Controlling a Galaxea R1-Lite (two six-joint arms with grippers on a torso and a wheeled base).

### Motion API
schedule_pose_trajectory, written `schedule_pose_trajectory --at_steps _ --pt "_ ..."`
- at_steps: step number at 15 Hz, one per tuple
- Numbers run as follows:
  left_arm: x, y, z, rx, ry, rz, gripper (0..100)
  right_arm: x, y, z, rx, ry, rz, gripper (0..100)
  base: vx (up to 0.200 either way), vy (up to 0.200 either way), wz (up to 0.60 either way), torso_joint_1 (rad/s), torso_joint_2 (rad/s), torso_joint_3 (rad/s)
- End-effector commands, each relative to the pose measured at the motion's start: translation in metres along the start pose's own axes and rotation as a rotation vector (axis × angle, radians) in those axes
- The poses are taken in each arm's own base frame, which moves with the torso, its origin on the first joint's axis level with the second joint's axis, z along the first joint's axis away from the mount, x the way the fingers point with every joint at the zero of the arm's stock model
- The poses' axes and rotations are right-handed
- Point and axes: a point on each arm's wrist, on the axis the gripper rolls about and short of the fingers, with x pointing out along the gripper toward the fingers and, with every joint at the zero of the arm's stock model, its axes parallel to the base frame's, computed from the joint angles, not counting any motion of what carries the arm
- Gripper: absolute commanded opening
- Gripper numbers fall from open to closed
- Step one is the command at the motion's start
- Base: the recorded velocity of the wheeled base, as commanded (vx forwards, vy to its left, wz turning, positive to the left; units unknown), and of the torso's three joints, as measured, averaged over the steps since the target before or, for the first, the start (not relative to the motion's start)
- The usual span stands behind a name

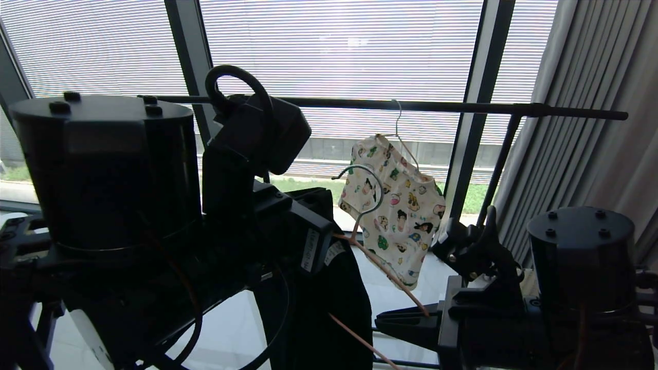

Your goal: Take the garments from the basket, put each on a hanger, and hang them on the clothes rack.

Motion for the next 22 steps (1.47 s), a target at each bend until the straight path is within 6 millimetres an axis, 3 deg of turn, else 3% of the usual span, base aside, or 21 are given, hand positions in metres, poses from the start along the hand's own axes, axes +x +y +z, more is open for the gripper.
schedule_pose_trajectory --at_steps 1,6,7,13,18,22 --pt "0.002 -0.005 -0.002 0.006 0.002 -0.012 0 0.006 -0.002 -0.001 0.005 0.013 -0.011 0 0.0 0.0 0.0 0.0 0.0 0.0" --pt "0.0 -0.004 -0.004 0.009 0.005 -0.011 0 0.007 -0.003 0.001 -0.001 -0.021 -0.067 0 0.0 0.0 0.0 0.0 0.0 0.0" --pt "-0.001 -0.004 -0.003 0.008 -0.002 -0.01 100 0.007 -0.003 0.0 0.0 -0.023 -0.081 0 0.0 0.0 0.0 0.0 0.0 0.0" --pt "-0.009 0.006 0.001 -0.008 -0.034 0.02 100 0.006 -0.005 0.003 -0.007 -0.062 -0.134 0 0.0 0.0 0.0 0.0 0.0 0.0" --pt "-0.028 0.028 -0.009 0.009 -0.03 0.087 100 0.004 -0.005 0.004 -0.016 -0.074 -0.168 0 0.0 0.0 0.0 0.0 0.0 0.0" --pt "-0.028 0.032 -0.011 0.042 -0.021 0.104 100 0.004 -0.005 0.004 -0.04 -0.079 -0.168 0 0.0 0.0 0.0 0.0 0.0 0.0"
